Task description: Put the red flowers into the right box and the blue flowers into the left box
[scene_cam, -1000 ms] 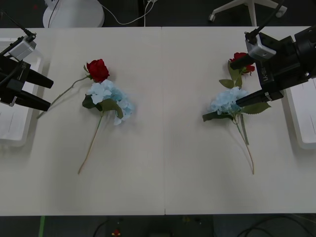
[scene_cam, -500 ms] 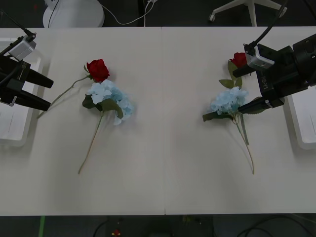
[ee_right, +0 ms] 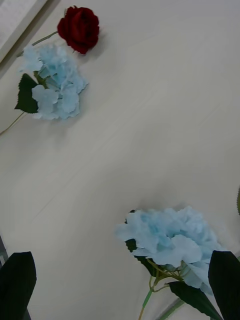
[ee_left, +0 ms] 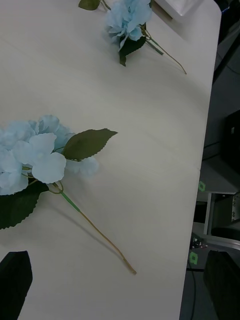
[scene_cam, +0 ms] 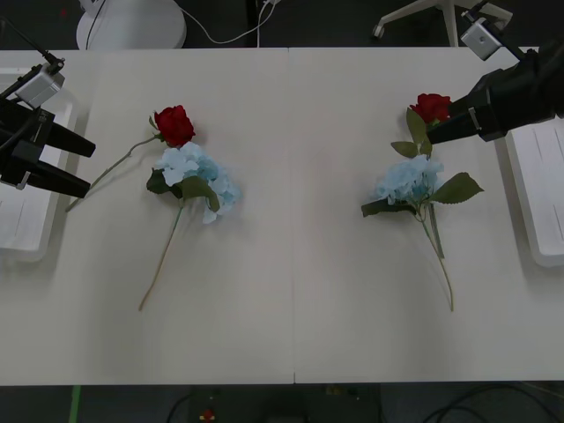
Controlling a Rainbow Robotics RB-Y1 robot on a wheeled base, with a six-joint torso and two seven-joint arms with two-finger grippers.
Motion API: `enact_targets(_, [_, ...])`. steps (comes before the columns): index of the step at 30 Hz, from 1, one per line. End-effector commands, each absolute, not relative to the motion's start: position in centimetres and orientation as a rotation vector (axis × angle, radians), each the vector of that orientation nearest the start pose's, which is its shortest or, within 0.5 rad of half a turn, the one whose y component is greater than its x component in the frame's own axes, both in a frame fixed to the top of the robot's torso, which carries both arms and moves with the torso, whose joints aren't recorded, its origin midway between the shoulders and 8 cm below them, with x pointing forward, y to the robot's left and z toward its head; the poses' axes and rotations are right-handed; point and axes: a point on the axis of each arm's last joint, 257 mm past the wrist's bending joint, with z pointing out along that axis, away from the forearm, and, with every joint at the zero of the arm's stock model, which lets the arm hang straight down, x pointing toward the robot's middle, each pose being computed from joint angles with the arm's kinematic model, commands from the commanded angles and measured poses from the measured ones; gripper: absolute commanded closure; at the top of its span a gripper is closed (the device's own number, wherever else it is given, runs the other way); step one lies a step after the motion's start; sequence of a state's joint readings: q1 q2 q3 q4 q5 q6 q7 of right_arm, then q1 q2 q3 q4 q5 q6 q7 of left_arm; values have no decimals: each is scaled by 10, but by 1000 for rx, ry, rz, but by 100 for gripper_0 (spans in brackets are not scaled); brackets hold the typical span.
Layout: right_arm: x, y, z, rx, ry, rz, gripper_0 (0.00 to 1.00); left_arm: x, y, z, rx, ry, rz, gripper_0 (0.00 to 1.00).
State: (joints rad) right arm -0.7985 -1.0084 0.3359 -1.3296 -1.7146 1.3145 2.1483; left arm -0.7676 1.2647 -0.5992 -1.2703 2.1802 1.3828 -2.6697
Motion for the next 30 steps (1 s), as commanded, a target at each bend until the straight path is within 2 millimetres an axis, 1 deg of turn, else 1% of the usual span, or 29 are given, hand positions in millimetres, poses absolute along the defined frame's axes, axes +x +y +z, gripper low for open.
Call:
enact_targets(1, [560,-225,-63,-782,2242,588,0,450,260,-87,1409,1945,-711,0])
enact_targets(4, [580,-241,-69,-641,2312,550,0,450,260,-87,1409,1945,-711,0])
enact_targets(5, [584,-243,-72,-620,2324,541,0,450,260,-87,1409,1945,-711,0])
enact_targets(6, [590,-248,-76,-573,2349,523,0,450,260,-87,1409,1945,-711,0])
enact_targets(7, [599,-258,-84,-514,2386,478,0,450,260,-87,1409,1945,-711,0])
enact_targets(8, [602,-262,-87,-495,2397,462,0,450,260,-87,1409,1945,-711,0])
enact_targets(10, [611,-275,-98,-425,2437,393,0,450,260,-87,1409,1945,-711,0])
enact_targets(14, [618,-294,-119,-348,2494,289,0,450,260,-87,1409,1945,-711,0])
enact_targets(15, [619,-296,-121,-343,2500,274,0,450,260,-87,1409,1945,-711,0])
enact_targets(17, [622,-301,-134,-327,2522,214,0,450,260,-87,1409,1945,-711,0])
enact_targets(20, [628,-304,-150,-291,2532,179,0,450,260,-87,1409,1945,-711,0])
enact_targets(24, [639,-306,-164,-258,2519,126,0,450,260,-87,1409,1945,-711,0])
enact_targets(27, [645,-305,-174,-223,2511,117,0,450,260,-87,1409,1945,-711,0])
enact_targets(30, [649,-297,-184,-169,2507,162,0,450,260,-87,1409,1945,-711,0])
